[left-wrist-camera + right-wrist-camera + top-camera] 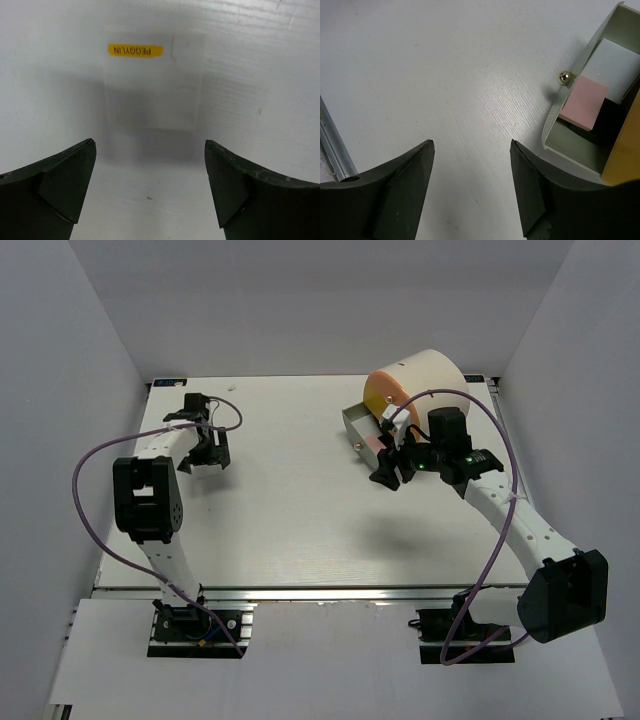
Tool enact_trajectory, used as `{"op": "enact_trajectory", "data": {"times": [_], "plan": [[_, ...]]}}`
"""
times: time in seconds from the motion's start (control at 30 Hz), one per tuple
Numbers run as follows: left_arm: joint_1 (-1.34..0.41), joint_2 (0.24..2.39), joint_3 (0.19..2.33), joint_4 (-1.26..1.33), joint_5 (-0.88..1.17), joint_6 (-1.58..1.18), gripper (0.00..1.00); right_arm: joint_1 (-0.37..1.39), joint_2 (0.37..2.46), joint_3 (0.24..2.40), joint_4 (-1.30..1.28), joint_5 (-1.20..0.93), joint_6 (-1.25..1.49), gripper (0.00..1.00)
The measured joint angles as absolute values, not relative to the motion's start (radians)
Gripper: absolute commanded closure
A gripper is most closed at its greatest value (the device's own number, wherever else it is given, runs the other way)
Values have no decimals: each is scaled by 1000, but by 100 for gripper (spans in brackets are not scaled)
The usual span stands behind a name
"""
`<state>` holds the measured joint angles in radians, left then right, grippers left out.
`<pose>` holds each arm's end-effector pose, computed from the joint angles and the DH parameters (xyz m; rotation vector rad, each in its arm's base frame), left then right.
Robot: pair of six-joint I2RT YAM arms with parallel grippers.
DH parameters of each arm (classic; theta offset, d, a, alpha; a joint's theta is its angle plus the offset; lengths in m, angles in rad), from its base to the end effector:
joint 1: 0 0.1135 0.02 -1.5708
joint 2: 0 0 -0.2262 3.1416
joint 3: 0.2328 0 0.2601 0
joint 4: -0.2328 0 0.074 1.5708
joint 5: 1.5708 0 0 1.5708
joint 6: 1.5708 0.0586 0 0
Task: Organize the makeup
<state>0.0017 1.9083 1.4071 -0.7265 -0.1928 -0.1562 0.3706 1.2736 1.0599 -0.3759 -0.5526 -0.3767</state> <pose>0.3899 0.0119 0.1341 -0.2653 2.7640 0.2305 0.2841 0.1434 0.2659 -1.0598 1.8341 0.5905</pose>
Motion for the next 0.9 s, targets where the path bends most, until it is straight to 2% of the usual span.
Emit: {"op": "enact_trajectory", "data": {"times": [0.33, 0.9], "plan": [[2, 2006, 1475, -718, -215, -30, 2, 371, 1275, 1060, -376, -548, -377, 32], [64, 2036, 1463, -648, -166, -44, 2, 371, 1306, 1082, -390, -549, -375, 31]]}}
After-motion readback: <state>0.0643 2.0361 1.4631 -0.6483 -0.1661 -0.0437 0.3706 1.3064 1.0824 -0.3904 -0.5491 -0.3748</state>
